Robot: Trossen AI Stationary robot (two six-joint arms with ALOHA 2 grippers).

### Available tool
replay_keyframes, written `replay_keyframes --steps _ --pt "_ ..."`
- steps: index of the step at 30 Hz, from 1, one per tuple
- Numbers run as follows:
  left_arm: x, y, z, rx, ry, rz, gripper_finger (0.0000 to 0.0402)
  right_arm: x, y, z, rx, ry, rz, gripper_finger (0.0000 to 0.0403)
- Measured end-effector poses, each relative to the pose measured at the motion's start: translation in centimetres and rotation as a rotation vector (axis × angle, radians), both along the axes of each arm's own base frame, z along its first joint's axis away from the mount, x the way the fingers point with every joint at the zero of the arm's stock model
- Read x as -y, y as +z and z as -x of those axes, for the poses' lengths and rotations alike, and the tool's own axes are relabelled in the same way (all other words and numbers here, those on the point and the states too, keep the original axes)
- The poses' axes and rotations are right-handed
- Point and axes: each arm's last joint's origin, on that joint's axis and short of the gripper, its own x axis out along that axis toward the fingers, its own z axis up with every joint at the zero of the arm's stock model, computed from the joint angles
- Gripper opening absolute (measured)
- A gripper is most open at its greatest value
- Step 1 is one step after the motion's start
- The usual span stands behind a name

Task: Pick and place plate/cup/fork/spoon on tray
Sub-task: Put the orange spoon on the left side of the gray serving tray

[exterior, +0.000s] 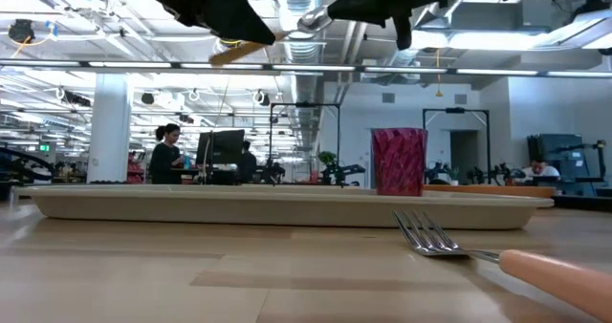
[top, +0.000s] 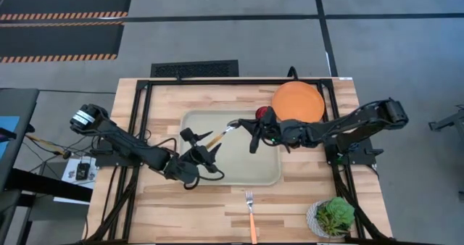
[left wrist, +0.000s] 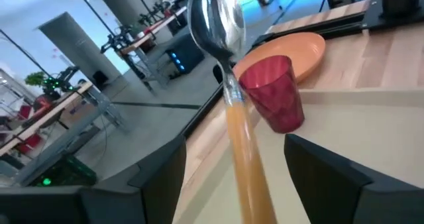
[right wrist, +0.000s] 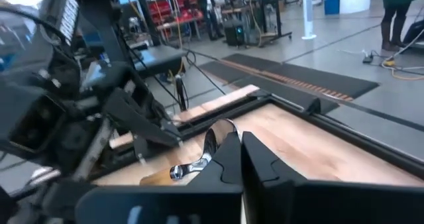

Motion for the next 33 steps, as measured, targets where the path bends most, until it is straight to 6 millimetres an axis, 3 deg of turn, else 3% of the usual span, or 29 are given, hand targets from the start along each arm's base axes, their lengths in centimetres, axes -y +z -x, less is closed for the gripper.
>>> replay_keyframes --steps 20,33 --pt "-1.9 0.7 -0.9 -0.085 0.023 0.059 0.0189 -0.9 0.3 0.1 0.027 0.033 -0.002 0.0005" --pt "-2.1 1.1 -1.3 -0.086 -0.014 0.098 0.0075 -0.8 0.2 0.1 0.011 0.030 0.021 0.0006"
